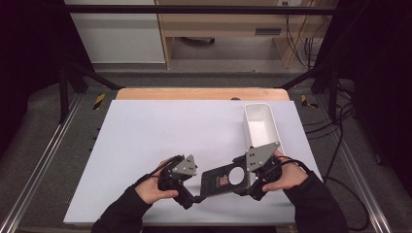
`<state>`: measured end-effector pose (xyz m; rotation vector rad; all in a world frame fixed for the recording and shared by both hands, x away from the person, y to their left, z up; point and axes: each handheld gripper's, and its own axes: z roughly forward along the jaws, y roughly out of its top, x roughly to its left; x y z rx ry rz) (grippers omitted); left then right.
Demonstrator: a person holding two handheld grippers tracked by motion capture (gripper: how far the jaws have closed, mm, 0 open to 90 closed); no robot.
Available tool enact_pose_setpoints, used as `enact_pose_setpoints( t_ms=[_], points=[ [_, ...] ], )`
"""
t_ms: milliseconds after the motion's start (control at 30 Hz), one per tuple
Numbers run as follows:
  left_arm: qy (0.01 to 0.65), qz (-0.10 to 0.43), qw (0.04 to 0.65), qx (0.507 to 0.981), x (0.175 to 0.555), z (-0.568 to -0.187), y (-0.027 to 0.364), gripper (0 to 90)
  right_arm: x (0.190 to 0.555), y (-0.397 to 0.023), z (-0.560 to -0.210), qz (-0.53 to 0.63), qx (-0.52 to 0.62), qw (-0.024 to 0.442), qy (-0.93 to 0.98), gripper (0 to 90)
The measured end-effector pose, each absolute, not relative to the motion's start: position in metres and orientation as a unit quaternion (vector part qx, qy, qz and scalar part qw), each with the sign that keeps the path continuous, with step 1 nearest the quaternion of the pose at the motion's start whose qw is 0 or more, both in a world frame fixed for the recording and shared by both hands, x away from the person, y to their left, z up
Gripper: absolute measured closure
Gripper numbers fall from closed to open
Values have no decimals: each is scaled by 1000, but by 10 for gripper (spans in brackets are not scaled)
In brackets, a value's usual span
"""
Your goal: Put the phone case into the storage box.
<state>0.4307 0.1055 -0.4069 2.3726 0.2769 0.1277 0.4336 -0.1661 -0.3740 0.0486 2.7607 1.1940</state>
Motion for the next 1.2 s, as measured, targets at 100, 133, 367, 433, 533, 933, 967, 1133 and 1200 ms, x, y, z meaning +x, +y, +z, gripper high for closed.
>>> enact_pose_setpoints(
  t_ms=[100,133,367,433,533,933,967,1133,1200],
  points=[
    [108,55,369,921,431,-408,104,0,434,-164,-374,392,14,67,918,120],
    [109,55,372,920,431,-409,103,0,434,-163,-374,391,13,65,918,120],
    [109,59,390,913,430,-411,102,1,437,-160,-375,382,11,65,922,120],
    [112,62,395,910,429,-411,101,0,438,-159,-375,381,11,64,922,120],
    [109,60,397,909,429,-412,98,0,439,-158,-375,378,10,64,924,120],
    [92,49,374,922,429,-414,83,0,440,-156,-374,362,4,58,930,120],
    [87,48,372,923,429,-414,81,0,440,-155,-374,361,3,57,931,120],
    [68,43,351,933,430,-411,75,0,439,-154,-374,355,2,55,933,121],
    [63,42,341,937,431,-410,72,0,439,-153,-374,353,1,55,934,121]
  ],
)
